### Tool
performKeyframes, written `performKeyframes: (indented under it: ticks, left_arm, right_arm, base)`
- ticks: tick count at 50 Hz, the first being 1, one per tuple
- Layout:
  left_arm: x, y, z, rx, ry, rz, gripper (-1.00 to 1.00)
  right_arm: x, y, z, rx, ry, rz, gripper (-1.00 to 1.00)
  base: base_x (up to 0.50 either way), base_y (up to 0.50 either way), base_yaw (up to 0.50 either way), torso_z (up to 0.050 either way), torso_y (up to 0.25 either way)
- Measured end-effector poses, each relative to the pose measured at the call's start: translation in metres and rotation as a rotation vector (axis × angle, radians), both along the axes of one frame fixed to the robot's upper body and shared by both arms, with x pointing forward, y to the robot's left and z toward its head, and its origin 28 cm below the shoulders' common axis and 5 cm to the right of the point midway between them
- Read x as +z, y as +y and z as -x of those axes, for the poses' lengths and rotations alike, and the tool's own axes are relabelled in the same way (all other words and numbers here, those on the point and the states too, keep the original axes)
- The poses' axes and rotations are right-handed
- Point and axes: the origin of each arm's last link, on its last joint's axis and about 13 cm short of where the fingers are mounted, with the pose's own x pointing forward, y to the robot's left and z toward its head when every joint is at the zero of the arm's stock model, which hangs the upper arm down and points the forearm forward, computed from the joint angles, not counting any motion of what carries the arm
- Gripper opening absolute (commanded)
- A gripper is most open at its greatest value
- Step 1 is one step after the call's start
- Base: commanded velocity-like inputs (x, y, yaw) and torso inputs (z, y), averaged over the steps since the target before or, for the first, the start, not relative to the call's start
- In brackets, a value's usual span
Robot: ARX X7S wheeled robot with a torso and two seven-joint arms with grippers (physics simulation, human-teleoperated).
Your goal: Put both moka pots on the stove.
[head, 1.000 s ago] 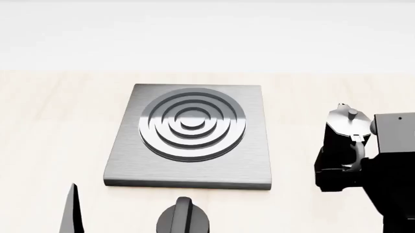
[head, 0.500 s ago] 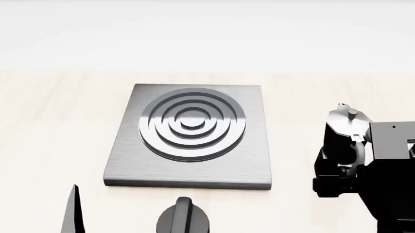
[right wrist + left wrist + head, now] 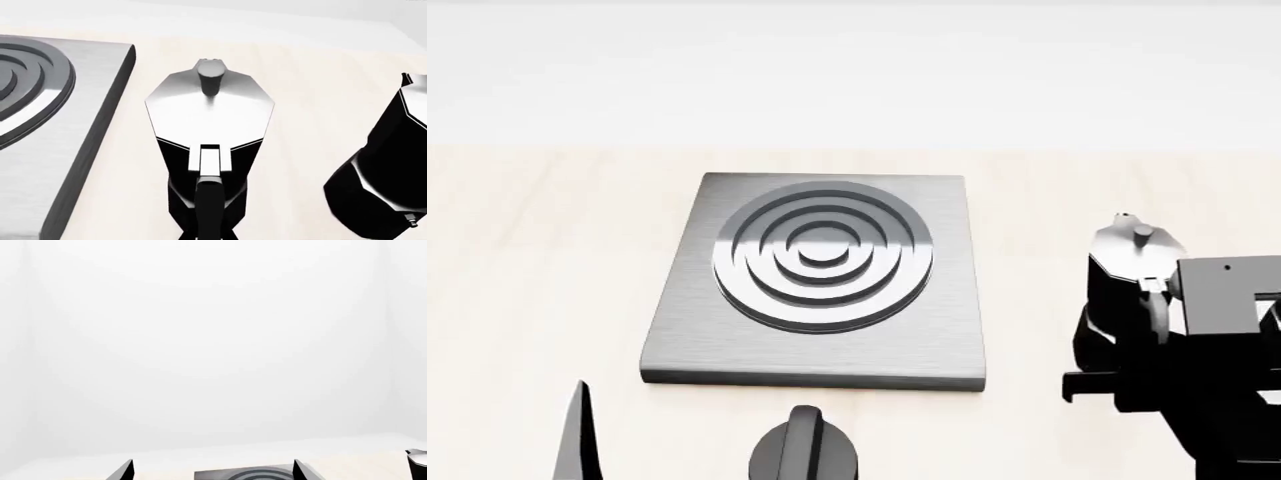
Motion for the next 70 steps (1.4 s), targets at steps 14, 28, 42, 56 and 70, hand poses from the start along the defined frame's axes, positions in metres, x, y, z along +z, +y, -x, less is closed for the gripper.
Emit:
performKeyframes:
  ticks: [14,28,42,56,70]
  left_arm:
    - [0.0,0.0,0.0,0.0,0.001,0.0,1.0]
    - [0.0,0.0,0.0,0.0,0.004,0.003,1.0]
    - [-0.001,0.002,-0.001,-0.001,0.01,0.014,1.0]
    - [-0.001,0.003,-0.002,-0.002,0.016,0.019,1.0]
    - [-0.002,0.003,-0.003,-0.004,0.023,0.018,1.0]
  right_arm:
    - [0.011,0.006,0.004,0.022,-0.038,-0.001,-1.0]
    - [0.042,0.02,0.009,0.071,-0.143,0.01,-1.0]
    - [0.065,0.043,-0.002,0.149,-0.204,-0.012,-1.0]
    - [0.088,0.073,-0.025,0.232,-0.24,-0.051,-1.0]
    - [0.104,0.107,-0.047,0.318,-0.281,-0.079,-1.0]
  base:
    - [0.0,0.0,0.0,0.0,0.001]
    - [0.0,0.0,0.0,0.0,0.001]
    - [0.0,0.0,0.0,0.0,0.001]
    - [0.0,0.0,0.0,0.0,0.001]
    - [0.0,0.0,0.0,0.0,0.001]
